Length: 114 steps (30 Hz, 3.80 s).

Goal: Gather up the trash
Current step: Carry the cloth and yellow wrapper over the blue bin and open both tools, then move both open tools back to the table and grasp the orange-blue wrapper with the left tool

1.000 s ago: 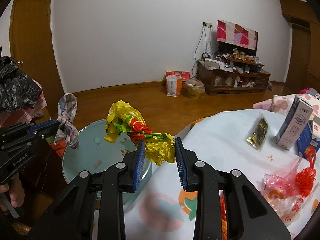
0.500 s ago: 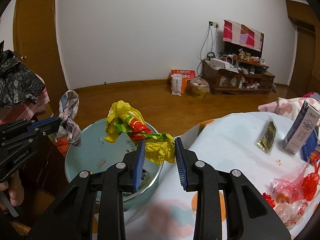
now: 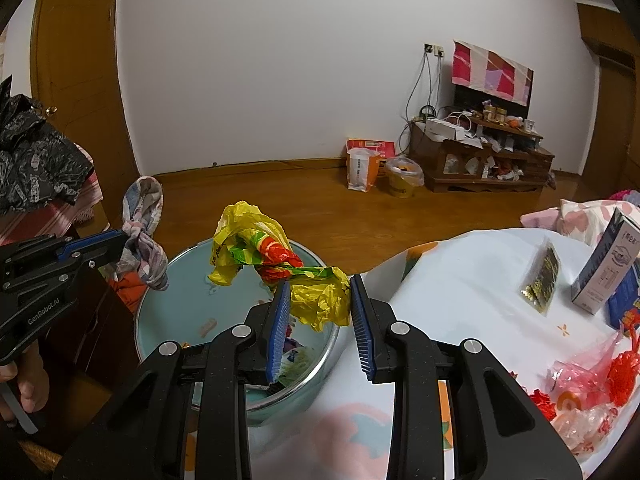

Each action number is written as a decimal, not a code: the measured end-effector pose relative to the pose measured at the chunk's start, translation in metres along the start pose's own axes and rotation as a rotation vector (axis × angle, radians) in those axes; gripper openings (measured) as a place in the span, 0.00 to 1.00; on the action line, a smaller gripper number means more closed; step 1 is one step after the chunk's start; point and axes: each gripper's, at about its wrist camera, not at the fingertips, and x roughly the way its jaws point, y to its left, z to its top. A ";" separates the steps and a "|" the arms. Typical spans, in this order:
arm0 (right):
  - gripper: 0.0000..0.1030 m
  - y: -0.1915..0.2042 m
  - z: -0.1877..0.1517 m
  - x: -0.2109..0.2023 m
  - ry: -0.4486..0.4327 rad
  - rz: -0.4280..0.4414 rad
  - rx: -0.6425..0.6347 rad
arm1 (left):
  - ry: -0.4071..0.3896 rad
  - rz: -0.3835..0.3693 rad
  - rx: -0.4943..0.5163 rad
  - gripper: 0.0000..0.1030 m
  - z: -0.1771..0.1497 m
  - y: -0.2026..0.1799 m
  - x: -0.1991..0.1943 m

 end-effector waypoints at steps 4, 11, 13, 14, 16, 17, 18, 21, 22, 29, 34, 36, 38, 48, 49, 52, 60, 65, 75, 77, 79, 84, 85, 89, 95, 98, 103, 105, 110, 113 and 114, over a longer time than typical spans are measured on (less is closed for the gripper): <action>0.30 0.001 0.001 0.000 0.001 0.000 0.000 | 0.000 0.000 0.000 0.08 0.000 0.000 0.000; 0.30 0.003 0.000 0.001 0.001 0.001 -0.003 | 0.000 0.002 0.001 0.09 0.000 0.001 0.000; 0.30 0.005 -0.001 0.001 0.002 0.003 -0.006 | 0.001 0.001 -0.002 0.09 0.000 0.001 0.000; 0.30 0.006 -0.001 0.001 0.002 0.004 -0.008 | 0.002 0.003 -0.004 0.09 0.000 0.002 0.000; 0.30 0.007 -0.001 0.001 0.003 0.005 -0.010 | 0.003 0.003 -0.005 0.09 0.000 0.001 -0.001; 0.30 0.007 -0.002 0.001 0.004 0.005 -0.009 | 0.002 0.003 -0.004 0.09 0.000 0.001 -0.001; 0.30 0.008 -0.002 0.001 0.004 0.004 -0.010 | 0.002 0.001 -0.004 0.09 0.000 0.002 0.000; 0.30 0.007 -0.002 0.001 0.005 0.005 -0.009 | 0.002 0.002 -0.005 0.09 0.000 0.002 0.000; 0.30 0.007 -0.002 0.001 0.005 0.006 -0.010 | 0.002 0.003 -0.006 0.09 0.000 0.002 0.000; 0.30 0.009 -0.001 0.002 0.007 0.010 -0.017 | 0.001 0.005 -0.013 0.09 0.002 0.005 -0.001; 0.30 0.011 -0.001 0.002 0.008 0.009 -0.019 | 0.005 0.004 -0.018 0.09 0.003 0.005 -0.001; 0.30 0.011 -0.001 0.002 0.006 0.010 -0.019 | 0.004 0.004 -0.017 0.09 0.003 0.005 -0.001; 0.30 0.011 -0.001 0.003 0.007 0.010 -0.019 | 0.003 0.002 -0.016 0.09 0.003 0.006 -0.001; 0.37 0.014 -0.001 0.008 0.016 0.020 -0.023 | 0.009 -0.004 -0.016 0.20 0.000 0.004 0.001; 0.38 0.013 0.000 0.008 0.019 0.021 -0.021 | 0.010 -0.005 -0.014 0.22 -0.001 0.003 0.001; 0.42 0.011 -0.003 0.006 0.019 0.013 -0.013 | 0.016 -0.008 -0.010 0.30 -0.003 -0.002 0.003; 0.51 -0.011 -0.019 -0.039 0.003 -0.052 0.006 | 0.053 -0.041 0.032 0.54 -0.014 -0.028 0.007; 0.55 -0.057 -0.048 -0.090 0.005 -0.165 0.063 | 0.079 -0.107 0.098 0.61 -0.021 -0.068 0.006; 0.58 -0.169 -0.131 -0.184 0.031 -0.449 0.291 | 0.082 -0.233 0.211 0.77 -0.026 -0.164 -0.008; 0.63 -0.182 -0.148 -0.201 0.032 -0.488 0.324 | 0.090 -0.259 0.233 0.83 -0.027 -0.188 -0.009; 0.64 -0.191 -0.162 -0.214 0.033 -0.515 0.348 | 0.095 -0.279 0.254 0.84 -0.030 -0.210 -0.009; 0.66 -0.205 -0.189 -0.235 0.013 -0.529 0.416 | 0.140 -0.338 0.286 0.85 -0.040 -0.260 -0.007; 0.67 -0.204 -0.190 -0.236 0.007 -0.530 0.423 | 0.151 -0.351 0.296 0.85 -0.042 -0.272 -0.006; 0.69 -0.203 -0.189 -0.237 -0.015 -0.518 0.435 | 0.167 -0.362 0.352 0.86 -0.050 -0.301 -0.004; 0.71 -0.201 -0.189 -0.234 -0.026 -0.500 0.434 | 0.206 -0.309 0.395 0.86 -0.057 -0.289 0.007; 0.71 -0.201 -0.190 -0.231 -0.022 -0.490 0.443 | 0.196 -0.266 0.397 0.87 -0.053 -0.263 0.008; 0.71 -0.194 -0.189 -0.225 -0.016 -0.475 0.430 | 0.195 -0.181 0.351 0.87 -0.041 -0.214 0.018; 0.72 -0.192 -0.187 -0.224 -0.018 -0.473 0.422 | 0.191 -0.154 0.319 0.87 -0.035 -0.197 0.019; 0.72 -0.189 -0.182 -0.223 -0.024 -0.486 0.411 | 0.157 -0.171 0.232 0.87 -0.022 -0.180 0.008; 0.72 -0.189 -0.180 -0.222 -0.021 -0.494 0.407 | 0.131 -0.220 0.233 0.87 -0.020 -0.196 0.001; 0.72 -0.190 -0.180 -0.221 -0.021 -0.495 0.409 | 0.132 -0.234 0.244 0.87 -0.021 -0.205 0.001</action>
